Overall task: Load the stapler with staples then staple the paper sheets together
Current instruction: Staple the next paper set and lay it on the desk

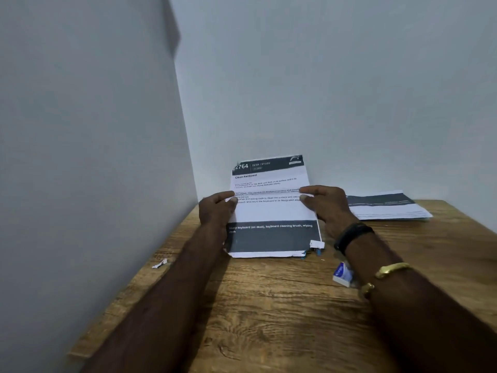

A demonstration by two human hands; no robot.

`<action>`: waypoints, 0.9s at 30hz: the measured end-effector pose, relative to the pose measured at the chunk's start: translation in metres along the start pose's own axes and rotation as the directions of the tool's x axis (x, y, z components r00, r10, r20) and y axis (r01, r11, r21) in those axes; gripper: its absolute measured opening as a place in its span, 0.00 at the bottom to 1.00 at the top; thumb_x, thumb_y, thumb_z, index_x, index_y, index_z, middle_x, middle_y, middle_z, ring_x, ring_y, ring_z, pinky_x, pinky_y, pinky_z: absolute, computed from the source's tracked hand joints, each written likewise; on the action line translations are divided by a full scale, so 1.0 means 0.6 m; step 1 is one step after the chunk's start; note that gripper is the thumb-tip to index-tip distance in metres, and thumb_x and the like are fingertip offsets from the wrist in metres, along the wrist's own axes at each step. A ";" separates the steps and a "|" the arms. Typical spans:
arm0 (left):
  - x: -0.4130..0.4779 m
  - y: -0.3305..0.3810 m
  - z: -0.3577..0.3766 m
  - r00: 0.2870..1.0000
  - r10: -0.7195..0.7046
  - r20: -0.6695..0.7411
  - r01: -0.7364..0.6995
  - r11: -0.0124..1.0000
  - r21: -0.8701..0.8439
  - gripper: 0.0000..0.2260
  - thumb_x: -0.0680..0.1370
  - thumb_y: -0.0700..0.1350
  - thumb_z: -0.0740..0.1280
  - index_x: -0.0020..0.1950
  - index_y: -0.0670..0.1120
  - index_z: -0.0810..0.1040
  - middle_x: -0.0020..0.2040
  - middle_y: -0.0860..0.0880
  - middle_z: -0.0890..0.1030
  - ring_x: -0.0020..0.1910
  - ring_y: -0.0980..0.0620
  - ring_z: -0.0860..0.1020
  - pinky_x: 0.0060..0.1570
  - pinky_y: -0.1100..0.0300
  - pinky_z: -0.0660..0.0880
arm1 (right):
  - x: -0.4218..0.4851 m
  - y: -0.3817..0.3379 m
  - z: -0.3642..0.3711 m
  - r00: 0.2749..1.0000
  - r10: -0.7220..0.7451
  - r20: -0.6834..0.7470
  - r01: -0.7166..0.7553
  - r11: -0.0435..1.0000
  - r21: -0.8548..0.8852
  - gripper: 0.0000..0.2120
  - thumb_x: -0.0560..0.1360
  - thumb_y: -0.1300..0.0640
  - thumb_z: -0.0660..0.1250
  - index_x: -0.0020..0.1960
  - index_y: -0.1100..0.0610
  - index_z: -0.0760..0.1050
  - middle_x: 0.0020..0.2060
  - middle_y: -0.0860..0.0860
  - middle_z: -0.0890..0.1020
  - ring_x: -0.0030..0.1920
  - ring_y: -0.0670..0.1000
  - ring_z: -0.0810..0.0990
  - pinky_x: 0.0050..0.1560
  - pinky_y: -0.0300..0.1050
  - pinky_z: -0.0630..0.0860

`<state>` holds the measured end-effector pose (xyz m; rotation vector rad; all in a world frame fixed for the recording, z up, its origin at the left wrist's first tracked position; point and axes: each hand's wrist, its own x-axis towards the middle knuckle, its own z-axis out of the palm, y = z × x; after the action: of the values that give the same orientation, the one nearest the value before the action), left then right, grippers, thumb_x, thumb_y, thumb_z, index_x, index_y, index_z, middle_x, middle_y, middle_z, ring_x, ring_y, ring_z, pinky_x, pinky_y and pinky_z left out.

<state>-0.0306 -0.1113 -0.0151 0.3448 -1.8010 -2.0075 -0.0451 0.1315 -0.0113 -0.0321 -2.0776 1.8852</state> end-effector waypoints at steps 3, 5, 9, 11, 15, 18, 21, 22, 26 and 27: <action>-0.007 0.007 0.008 0.998 0.063 0.022 -0.065 0.995 0.078 0.13 0.76 0.33 0.72 0.57 0.45 0.85 0.59 0.39 0.85 0.56 0.43 0.83 0.64 0.47 0.80 | -0.004 -0.009 -0.011 1.000 -0.010 0.027 0.011 0.999 -0.046 0.13 0.72 0.68 0.75 0.55 0.59 0.86 0.50 0.58 0.86 0.43 0.50 0.82 0.50 0.46 0.80; -0.013 0.015 0.010 0.990 0.133 0.052 -0.139 0.982 0.131 0.16 0.75 0.33 0.72 0.60 0.46 0.84 0.58 0.39 0.85 0.54 0.44 0.83 0.63 0.48 0.80 | -0.007 -0.018 -0.017 0.996 -0.085 0.012 0.086 0.986 -0.143 0.12 0.71 0.66 0.75 0.51 0.54 0.86 0.46 0.56 0.87 0.43 0.51 0.81 0.46 0.40 0.78; -0.030 0.034 0.009 0.919 0.394 0.014 -0.386 0.892 0.236 0.11 0.73 0.38 0.75 0.53 0.48 0.85 0.48 0.47 0.87 0.49 0.47 0.84 0.53 0.58 0.81 | -0.016 -0.040 -0.025 0.967 -0.244 -0.071 0.215 0.935 -0.281 0.06 0.71 0.59 0.76 0.41 0.49 0.84 0.36 0.43 0.83 0.41 0.46 0.80 0.37 0.32 0.70; -0.037 0.042 0.010 0.842 0.540 -0.022 -0.511 0.808 0.292 0.08 0.73 0.41 0.75 0.51 0.48 0.85 0.48 0.50 0.86 0.45 0.49 0.82 0.45 0.65 0.76 | -0.021 -0.053 -0.025 0.938 -0.331 -0.106 0.288 0.910 -0.298 0.04 0.72 0.60 0.75 0.42 0.52 0.85 0.42 0.46 0.85 0.48 0.47 0.81 0.45 0.35 0.72; -0.041 0.058 0.019 0.743 0.654 -0.145 -0.608 0.749 0.261 0.04 0.74 0.42 0.74 0.47 0.49 0.82 0.48 0.52 0.80 0.41 0.51 0.80 0.44 0.62 0.76 | -0.033 -0.078 -0.018 0.867 -0.467 -0.173 0.419 0.871 -0.256 0.03 0.74 0.61 0.74 0.46 0.55 0.85 0.45 0.49 0.86 0.49 0.50 0.82 0.52 0.43 0.77; -0.043 0.062 0.031 0.801 0.572 -0.179 -0.548 0.820 0.164 0.06 0.77 0.41 0.70 0.53 0.46 0.80 0.53 0.48 0.81 0.49 0.47 0.83 0.49 0.55 0.82 | -0.039 -0.085 -0.014 0.868 -0.462 -0.180 0.428 0.882 -0.197 0.04 0.73 0.62 0.74 0.46 0.56 0.85 0.41 0.47 0.86 0.43 0.45 0.83 0.49 0.40 0.79; -0.041 0.064 0.039 0.977 0.154 -0.146 -0.181 0.964 -0.193 0.07 0.80 0.49 0.66 0.54 0.46 0.77 0.52 0.47 0.79 0.45 0.47 0.84 0.47 0.53 0.84 | -0.046 -0.072 -0.014 0.890 -0.438 -0.129 0.406 0.888 -0.216 0.04 0.71 0.63 0.74 0.44 0.57 0.86 0.39 0.47 0.86 0.41 0.43 0.83 0.47 0.40 0.80; -0.039 0.062 0.040 0.995 0.033 -0.096 -0.058 0.959 -0.276 0.10 0.80 0.53 0.66 0.53 0.46 0.78 0.51 0.47 0.78 0.43 0.48 0.83 0.45 0.54 0.84 | -0.048 -0.066 -0.015 0.899 -0.423 -0.109 0.392 0.891 -0.230 0.04 0.71 0.63 0.74 0.43 0.57 0.86 0.39 0.47 0.86 0.41 0.44 0.84 0.47 0.40 0.80; -0.032 0.040 0.041 0.993 -0.115 -0.019 0.106 0.958 -0.265 0.12 0.76 0.38 0.72 0.60 0.43 0.79 0.58 0.41 0.80 0.47 0.45 0.83 0.53 0.49 0.84 | -0.047 -0.041 -0.027 0.943 -0.332 -0.031 0.310 0.907 -0.286 0.06 0.69 0.64 0.74 0.40 0.53 0.86 0.35 0.41 0.84 0.40 0.39 0.83 0.40 0.25 0.74; -0.029 0.034 0.041 0.990 -0.139 -0.018 0.131 0.963 -0.234 0.16 0.75 0.32 0.70 0.62 0.42 0.80 0.60 0.39 0.81 0.49 0.43 0.83 0.57 0.46 0.83 | -0.047 -0.035 -0.030 0.952 -0.307 -0.009 0.290 0.908 -0.302 0.07 0.69 0.64 0.74 0.39 0.53 0.86 0.35 0.41 0.84 0.39 0.38 0.82 0.39 0.25 0.73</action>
<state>-0.0232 -0.0831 0.0064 0.4368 -1.5371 -2.2642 -0.0095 0.1398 0.0040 0.1524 -2.1660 1.3685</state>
